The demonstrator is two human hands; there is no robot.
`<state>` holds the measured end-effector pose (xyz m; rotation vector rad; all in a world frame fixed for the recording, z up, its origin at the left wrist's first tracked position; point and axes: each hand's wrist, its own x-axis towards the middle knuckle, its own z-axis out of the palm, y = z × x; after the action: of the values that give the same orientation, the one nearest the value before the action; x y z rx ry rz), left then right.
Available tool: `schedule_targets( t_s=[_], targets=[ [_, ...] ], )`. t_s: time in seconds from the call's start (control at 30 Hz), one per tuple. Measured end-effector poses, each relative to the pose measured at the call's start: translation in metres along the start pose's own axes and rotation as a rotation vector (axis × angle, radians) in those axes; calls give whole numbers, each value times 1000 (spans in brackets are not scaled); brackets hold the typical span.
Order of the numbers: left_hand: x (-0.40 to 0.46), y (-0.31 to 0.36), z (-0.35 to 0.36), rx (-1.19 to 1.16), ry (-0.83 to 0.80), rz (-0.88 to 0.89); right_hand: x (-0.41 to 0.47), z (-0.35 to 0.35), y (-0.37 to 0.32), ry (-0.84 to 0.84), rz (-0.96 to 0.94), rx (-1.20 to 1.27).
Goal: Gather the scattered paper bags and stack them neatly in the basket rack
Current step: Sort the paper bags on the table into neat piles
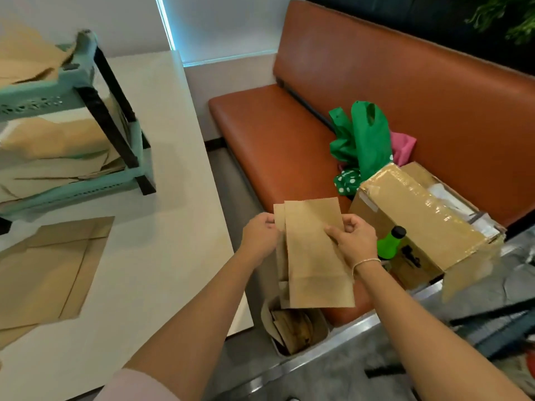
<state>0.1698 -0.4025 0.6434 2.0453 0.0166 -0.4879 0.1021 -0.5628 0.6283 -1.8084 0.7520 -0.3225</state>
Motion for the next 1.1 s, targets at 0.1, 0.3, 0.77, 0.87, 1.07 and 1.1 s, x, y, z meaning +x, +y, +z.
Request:
schedule_targets(
  t_s=[0.1,0.3,0.77,0.87,1.07,1.1],
  targets=[
    [2,-4,11,78,-34,-9,10,-4,29,-128,72,-125],
    [14,-10,17,222,-43,35,8,22,97,-313,117,-480],
    [16,-26,12,281,-45,124,-8,62,148,-400,183,-576],
    [12,-17,1,274,-31,140,3,64,119,-376,118,-580],
    [0,1,-48,261,20,180,14,91,24,-299,-118,-560],
    [-3,3,-60,253,31,179,13,98,5,-286,-155,-543]
  ],
)
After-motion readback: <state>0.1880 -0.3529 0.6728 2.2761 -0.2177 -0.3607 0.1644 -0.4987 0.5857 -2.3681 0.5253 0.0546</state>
